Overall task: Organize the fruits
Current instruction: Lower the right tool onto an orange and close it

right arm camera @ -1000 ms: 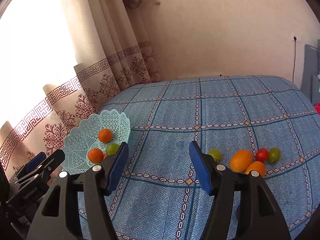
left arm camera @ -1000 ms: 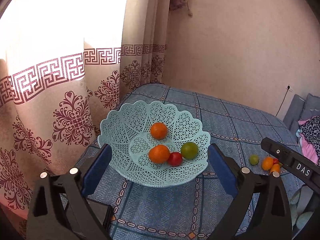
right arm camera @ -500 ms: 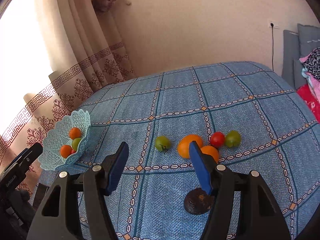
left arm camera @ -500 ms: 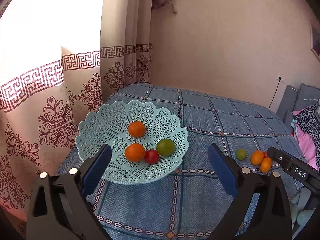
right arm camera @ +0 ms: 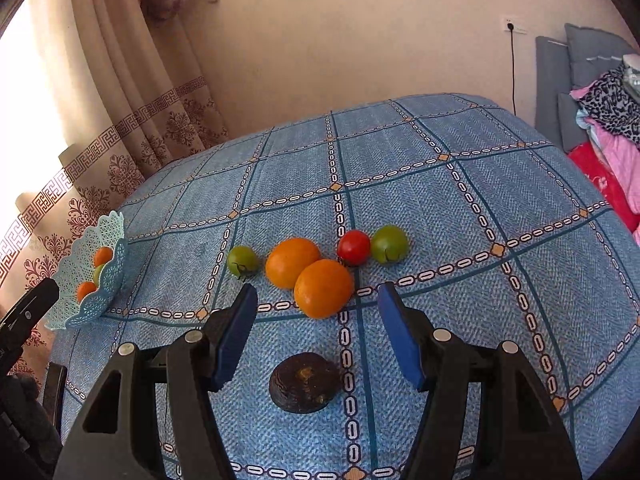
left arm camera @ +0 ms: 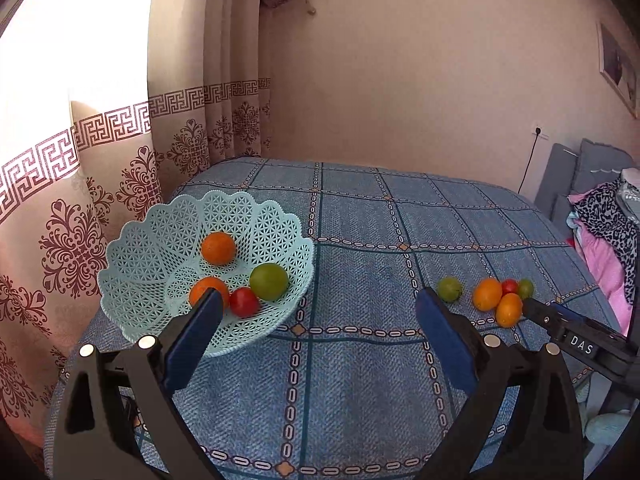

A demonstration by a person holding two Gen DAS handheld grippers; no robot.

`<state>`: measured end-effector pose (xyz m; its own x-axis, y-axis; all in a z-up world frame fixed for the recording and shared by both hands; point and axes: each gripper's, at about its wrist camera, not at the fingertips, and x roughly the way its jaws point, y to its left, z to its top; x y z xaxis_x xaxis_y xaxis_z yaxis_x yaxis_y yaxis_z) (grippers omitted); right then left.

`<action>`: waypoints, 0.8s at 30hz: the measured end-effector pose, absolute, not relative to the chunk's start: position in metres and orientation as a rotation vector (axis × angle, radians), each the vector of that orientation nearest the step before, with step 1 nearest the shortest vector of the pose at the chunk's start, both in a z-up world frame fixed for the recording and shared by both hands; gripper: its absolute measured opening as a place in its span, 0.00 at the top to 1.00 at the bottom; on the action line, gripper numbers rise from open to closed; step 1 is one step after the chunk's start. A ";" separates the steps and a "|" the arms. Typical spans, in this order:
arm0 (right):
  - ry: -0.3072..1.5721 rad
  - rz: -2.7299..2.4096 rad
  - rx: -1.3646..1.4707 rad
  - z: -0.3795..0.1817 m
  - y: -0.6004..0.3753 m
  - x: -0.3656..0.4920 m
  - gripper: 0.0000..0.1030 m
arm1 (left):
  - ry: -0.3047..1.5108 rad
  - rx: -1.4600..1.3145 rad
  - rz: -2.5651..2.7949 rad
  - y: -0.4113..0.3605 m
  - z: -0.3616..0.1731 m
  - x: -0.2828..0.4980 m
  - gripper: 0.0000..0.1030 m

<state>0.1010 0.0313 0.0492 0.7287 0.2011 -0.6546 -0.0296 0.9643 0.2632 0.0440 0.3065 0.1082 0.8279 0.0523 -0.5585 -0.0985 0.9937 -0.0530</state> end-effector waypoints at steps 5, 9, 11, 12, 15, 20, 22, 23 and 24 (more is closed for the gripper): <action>0.770 0.119 0.238 0.041 0.028 0.111 0.39 | 0.604 -0.045 0.039 0.286 0.102 0.049 0.05; 0.791 0.134 0.248 0.038 0.028 0.120 0.39 | 0.620 -0.019 0.011 0.272 0.096 0.053 0.05; 0.797 0.139 0.245 0.037 0.029 0.124 0.39 | 0.628 -0.009 0.000 0.266 0.093 0.054 0.05; 0.800 0.143 0.243 0.037 0.031 0.127 0.39 | 0.632 -0.004 -0.004 0.264 0.092 0.054 0.05; 0.813 0.156 0.238 0.034 0.035 0.134 0.39 | 0.641 0.008 -0.013 0.260 0.089 0.057 0.05; 0.841 0.179 0.243 0.026 0.037 0.143 0.52 | 0.649 0.017 -0.013 0.258 0.087 0.058 0.05; 0.857 0.181 0.256 0.022 0.036 0.147 0.55 | 0.654 0.016 -0.009 0.258 0.087 0.060 0.05; 0.861 0.189 0.268 0.020 0.035 0.148 0.56 | 0.655 0.015 -0.007 0.258 0.086 0.060 0.05; 0.866 0.200 0.279 0.018 0.035 0.149 0.57 | 0.657 0.015 -0.005 0.258 0.085 0.060 0.05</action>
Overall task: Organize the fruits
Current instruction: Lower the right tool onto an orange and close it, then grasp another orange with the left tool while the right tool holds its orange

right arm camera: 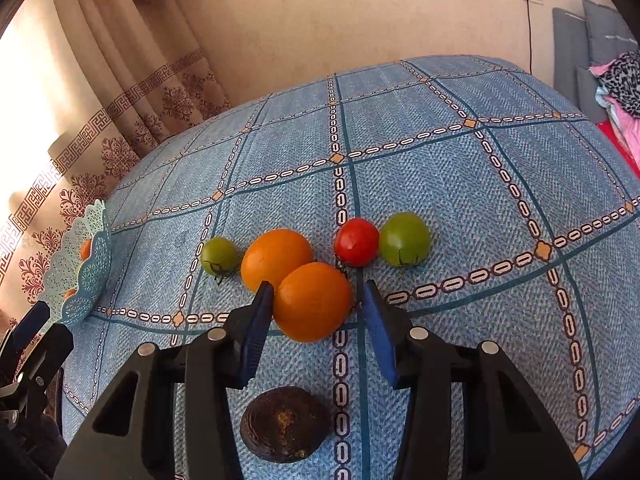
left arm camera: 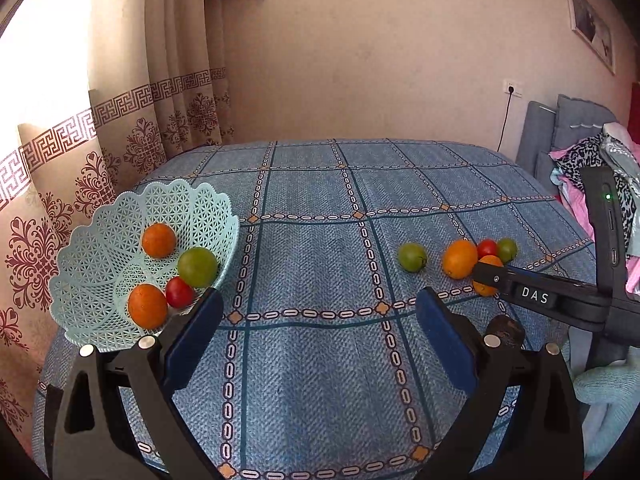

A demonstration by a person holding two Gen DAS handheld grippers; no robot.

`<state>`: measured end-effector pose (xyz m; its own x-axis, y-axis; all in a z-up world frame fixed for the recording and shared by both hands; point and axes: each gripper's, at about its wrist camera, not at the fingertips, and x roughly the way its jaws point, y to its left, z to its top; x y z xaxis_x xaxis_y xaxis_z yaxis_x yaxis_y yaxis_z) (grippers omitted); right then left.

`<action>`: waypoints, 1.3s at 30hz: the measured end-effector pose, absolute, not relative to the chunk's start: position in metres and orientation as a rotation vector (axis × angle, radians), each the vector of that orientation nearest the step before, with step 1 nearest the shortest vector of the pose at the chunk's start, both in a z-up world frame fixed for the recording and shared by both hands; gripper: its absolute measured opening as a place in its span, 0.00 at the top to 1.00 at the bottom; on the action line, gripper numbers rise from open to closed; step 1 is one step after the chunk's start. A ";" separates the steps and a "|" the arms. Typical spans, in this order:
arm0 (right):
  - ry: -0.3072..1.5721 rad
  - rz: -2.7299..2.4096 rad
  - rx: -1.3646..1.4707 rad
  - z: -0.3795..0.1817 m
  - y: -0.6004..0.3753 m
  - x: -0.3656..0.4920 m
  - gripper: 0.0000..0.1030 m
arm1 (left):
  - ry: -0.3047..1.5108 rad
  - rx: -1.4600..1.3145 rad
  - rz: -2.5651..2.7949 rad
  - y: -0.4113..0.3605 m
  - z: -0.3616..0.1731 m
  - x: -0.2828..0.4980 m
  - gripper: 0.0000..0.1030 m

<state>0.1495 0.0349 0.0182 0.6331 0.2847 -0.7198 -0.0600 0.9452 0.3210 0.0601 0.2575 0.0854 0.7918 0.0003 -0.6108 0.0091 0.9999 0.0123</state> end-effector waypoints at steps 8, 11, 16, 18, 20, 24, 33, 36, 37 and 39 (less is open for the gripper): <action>0.853 0.206 0.254 0.021 0.038 0.142 0.61 | 0.668 0.034 0.004 0.251 0.082 0.068 0.05; 0.835 0.178 0.241 0.026 0.033 0.135 0.61 | 0.673 0.055 0.000 0.245 0.080 0.072 0.05; 0.801 0.133 0.222 0.035 0.021 0.126 0.61 | 0.677 0.119 -0.030 0.225 0.073 0.082 0.05; 0.791 0.114 0.200 0.038 0.016 0.121 0.61 | 0.688 0.130 -0.057 0.216 0.069 0.088 0.07; 0.777 0.091 0.175 0.040 0.010 0.115 0.61 | 0.701 0.138 -0.092 0.207 0.066 0.094 0.16; 0.764 0.068 0.164 0.041 -0.001 0.109 0.61 | 0.712 0.165 -0.157 0.187 0.061 0.107 0.27; 0.764 0.063 0.237 0.033 -0.025 0.108 0.61 | 0.834 0.086 -0.322 0.154 0.051 0.130 0.49; 0.765 0.065 0.256 0.031 -0.029 0.109 0.61 | 0.857 0.078 -0.340 0.146 0.045 0.135 0.54; 0.766 0.066 0.261 0.030 -0.030 0.109 0.61 | 0.864 0.076 -0.344 0.144 0.043 0.137 0.54; 0.767 0.068 0.272 0.029 -0.032 0.110 0.61 | 0.871 0.079 -0.342 0.140 0.040 0.142 0.54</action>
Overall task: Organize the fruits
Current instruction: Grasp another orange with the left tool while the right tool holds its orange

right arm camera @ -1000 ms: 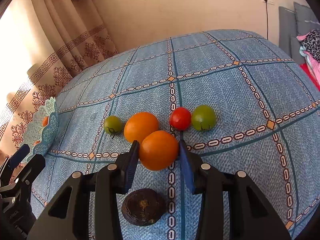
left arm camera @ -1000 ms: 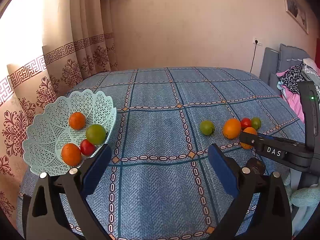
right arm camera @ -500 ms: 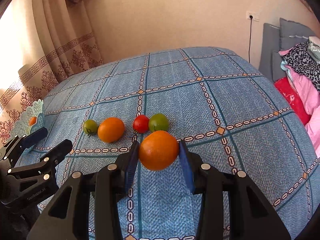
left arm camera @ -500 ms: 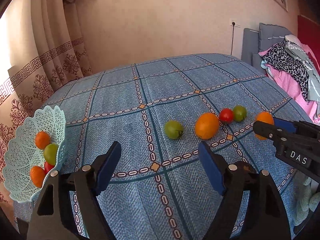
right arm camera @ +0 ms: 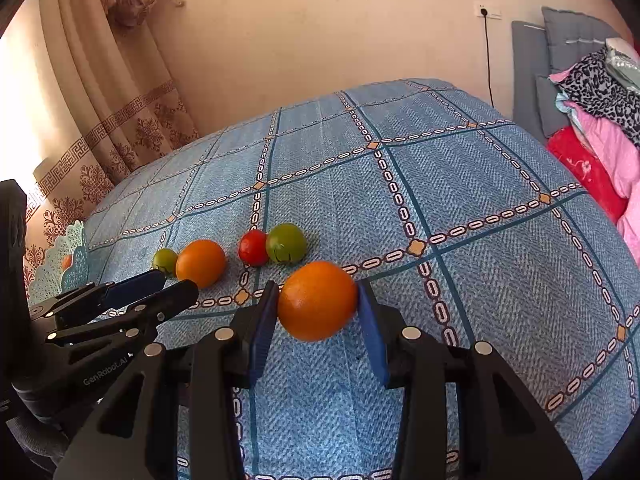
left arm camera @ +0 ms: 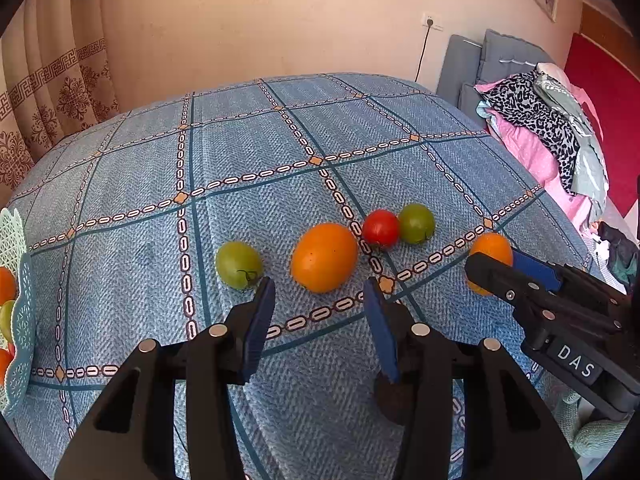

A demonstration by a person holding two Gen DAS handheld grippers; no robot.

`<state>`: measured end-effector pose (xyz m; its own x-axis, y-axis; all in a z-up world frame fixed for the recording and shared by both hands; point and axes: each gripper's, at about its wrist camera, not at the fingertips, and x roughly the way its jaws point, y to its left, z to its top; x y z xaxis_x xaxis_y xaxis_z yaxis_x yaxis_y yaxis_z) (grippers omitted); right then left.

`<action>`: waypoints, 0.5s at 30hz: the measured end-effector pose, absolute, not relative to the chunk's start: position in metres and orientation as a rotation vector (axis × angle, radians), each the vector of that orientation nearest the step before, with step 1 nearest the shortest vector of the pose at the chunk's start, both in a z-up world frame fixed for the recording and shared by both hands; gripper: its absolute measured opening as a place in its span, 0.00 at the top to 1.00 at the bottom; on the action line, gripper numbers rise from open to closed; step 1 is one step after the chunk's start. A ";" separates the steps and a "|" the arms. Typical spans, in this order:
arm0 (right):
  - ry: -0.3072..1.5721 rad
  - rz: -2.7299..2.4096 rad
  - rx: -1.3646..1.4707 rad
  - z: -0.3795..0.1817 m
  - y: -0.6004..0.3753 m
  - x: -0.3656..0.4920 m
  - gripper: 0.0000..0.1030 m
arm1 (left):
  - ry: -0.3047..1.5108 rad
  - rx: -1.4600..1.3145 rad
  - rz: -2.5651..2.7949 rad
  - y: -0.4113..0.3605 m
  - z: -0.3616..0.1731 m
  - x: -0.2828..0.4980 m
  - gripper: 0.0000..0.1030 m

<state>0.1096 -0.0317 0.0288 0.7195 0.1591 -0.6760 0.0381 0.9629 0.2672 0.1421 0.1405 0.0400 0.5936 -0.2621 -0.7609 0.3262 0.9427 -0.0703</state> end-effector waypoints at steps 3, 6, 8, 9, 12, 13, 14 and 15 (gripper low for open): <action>0.763 0.071 0.285 0.029 -0.034 0.109 0.61 | 0.879 0.084 -0.334 0.134 0.035 0.152 0.54; 0.767 0.072 0.291 0.027 -0.035 0.109 0.61 | 0.887 0.081 -0.337 0.128 0.032 0.158 0.54; 0.772 0.070 0.294 0.025 -0.035 0.111 0.61 | 0.893 0.074 -0.345 0.125 0.030 0.162 0.58; 0.774 0.069 0.295 0.025 -0.035 0.111 0.61 | 0.893 0.076 -0.340 0.123 0.030 0.163 0.59; 0.771 0.062 0.281 0.024 -0.033 0.111 0.61 | 0.896 0.068 -0.337 0.120 0.028 0.168 0.63; 0.768 0.060 0.276 0.024 -0.032 0.110 0.61 | 0.893 0.069 -0.335 0.119 0.029 0.168 0.63; 0.767 0.059 0.273 0.024 -0.031 0.110 0.61 | 0.892 0.072 -0.334 0.118 0.029 0.169 0.63; 0.768 0.061 0.274 0.024 -0.030 0.110 0.61 | 0.891 0.072 -0.334 0.119 0.029 0.169 0.64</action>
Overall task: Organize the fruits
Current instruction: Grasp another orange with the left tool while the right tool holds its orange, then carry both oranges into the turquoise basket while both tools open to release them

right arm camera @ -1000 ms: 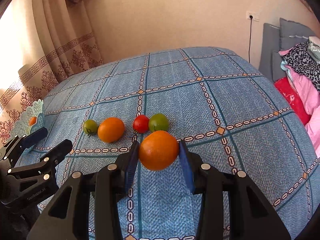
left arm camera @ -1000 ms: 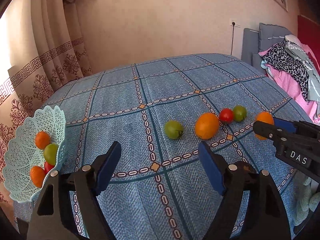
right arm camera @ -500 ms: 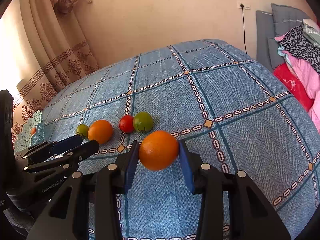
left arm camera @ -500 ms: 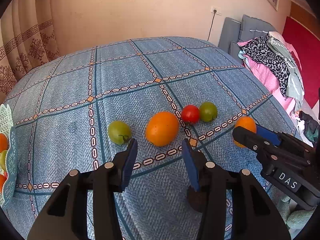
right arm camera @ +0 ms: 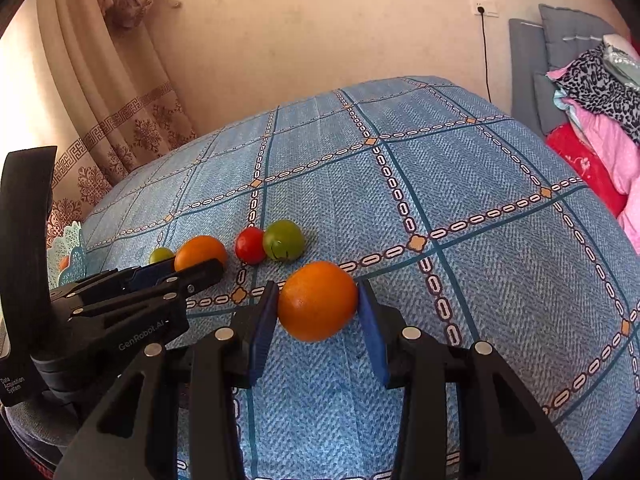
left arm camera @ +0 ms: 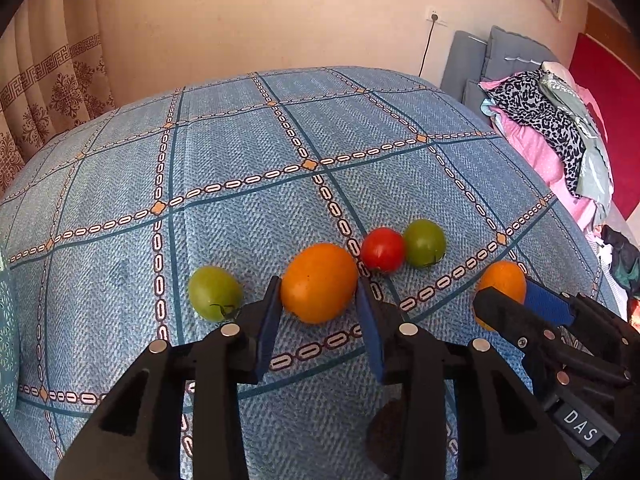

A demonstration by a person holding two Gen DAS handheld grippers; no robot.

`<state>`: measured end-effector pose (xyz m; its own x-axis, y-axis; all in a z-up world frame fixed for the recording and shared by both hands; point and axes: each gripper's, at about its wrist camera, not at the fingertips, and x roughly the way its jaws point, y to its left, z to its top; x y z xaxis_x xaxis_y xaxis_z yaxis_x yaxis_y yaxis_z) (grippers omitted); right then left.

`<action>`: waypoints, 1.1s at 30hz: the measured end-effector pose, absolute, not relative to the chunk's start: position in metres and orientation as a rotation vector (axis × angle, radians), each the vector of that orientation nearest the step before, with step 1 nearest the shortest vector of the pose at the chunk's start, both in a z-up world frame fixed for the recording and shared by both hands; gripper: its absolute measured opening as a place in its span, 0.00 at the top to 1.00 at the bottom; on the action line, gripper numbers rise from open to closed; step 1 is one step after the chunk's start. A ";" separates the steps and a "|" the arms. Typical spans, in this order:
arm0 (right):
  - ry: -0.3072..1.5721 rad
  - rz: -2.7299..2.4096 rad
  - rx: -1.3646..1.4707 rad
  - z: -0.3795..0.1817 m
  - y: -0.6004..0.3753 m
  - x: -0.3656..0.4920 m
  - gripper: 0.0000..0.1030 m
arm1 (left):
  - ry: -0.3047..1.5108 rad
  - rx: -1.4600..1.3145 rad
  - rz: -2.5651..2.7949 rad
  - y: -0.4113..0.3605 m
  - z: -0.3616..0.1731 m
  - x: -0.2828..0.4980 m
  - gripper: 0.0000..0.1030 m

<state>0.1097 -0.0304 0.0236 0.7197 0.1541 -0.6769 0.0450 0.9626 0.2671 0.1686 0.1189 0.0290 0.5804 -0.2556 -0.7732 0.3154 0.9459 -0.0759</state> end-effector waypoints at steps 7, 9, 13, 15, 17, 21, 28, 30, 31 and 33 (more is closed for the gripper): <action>0.765 0.065 0.287 0.023 -0.027 0.109 0.61 | 0.874 0.075 -0.318 0.124 0.031 0.158 0.64; 0.761 0.068 0.291 0.023 -0.028 0.108 0.61 | 0.865 0.080 -0.308 0.126 0.033 0.154 0.64; 0.756 0.072 0.293 0.024 -0.030 0.106 0.61 | 0.845 0.084 -0.295 0.129 0.039 0.146 0.64; 0.753 0.073 0.294 0.025 -0.031 0.105 0.61 | 0.831 0.090 -0.289 0.132 0.043 0.140 0.64; 0.749 0.074 0.295 0.025 -0.031 0.104 0.61 | 0.821 0.091 -0.286 0.134 0.046 0.134 0.64; 0.737 0.076 0.293 0.027 -0.031 0.102 0.61 | 0.803 0.088 -0.276 0.141 0.051 0.124 0.64; 0.720 0.084 0.283 0.030 -0.029 0.098 0.61 | 0.778 0.061 -0.245 0.159 0.063 0.110 0.64; 0.719 0.087 0.281 0.030 -0.029 0.098 0.61 | 0.768 0.056 -0.231 0.166 0.066 0.107 0.64; 0.718 0.087 0.280 0.030 -0.029 0.097 0.61 | 0.764 0.052 -0.226 0.169 0.068 0.105 0.64; 0.716 0.092 0.281 0.030 -0.028 0.096 0.61 | 0.757 0.046 -0.216 0.175 0.070 0.101 0.64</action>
